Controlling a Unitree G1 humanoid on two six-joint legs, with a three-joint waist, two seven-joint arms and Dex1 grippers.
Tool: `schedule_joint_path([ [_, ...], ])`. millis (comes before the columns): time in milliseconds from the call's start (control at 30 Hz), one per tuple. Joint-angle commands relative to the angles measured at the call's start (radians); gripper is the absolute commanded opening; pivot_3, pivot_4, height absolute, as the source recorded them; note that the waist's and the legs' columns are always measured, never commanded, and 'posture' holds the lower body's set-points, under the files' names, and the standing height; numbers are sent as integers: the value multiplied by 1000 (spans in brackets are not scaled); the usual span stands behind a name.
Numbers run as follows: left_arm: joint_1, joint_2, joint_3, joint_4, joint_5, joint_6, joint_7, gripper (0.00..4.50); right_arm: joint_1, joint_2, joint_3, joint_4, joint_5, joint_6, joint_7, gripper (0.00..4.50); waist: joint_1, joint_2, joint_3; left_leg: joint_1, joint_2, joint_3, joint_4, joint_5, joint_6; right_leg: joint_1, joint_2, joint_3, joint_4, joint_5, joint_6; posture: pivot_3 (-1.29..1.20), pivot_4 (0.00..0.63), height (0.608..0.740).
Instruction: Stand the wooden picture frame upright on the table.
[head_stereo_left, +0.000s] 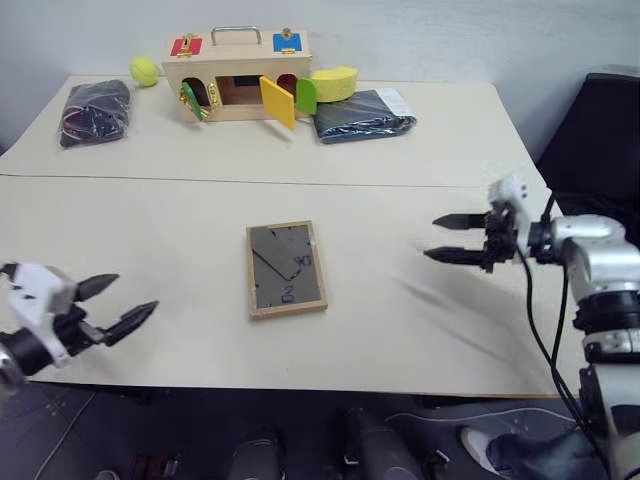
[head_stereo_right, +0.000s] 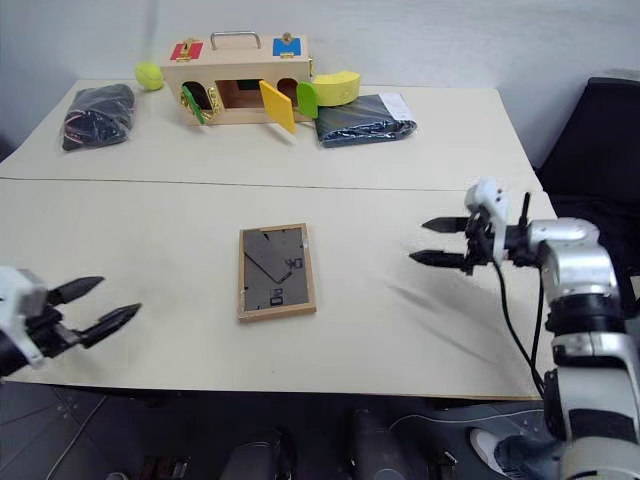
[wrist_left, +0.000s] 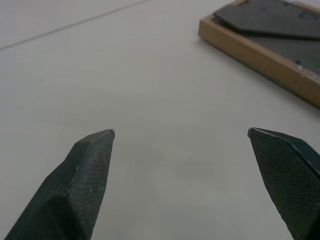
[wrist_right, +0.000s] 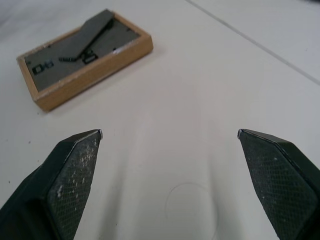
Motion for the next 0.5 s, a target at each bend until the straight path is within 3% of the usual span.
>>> schedule_joint_path([
  [33,24,-2,18,-13,-20,7,-26,4500,-6,8,-27,8,15,-2,5,4481,0,0,0,0,0,0,0,0,0,0,0,0,0,0,0,0,150,740],
  [400,-45,25,-121,-28,57,6,14,4500,65,61,37,-106,-66,-118,-55,4481,-1,0,0,-1,0,0,0,0,0,0,0,0,0,0,0,0,150,740],
  [500,-177,68,-302,20,156,-25,10,3894,60,113,113,-171,-128,-169,-84,3864,0,0,0,0,0,0,0,0,0,0,0,0,0,0,0,0,150,740],
])
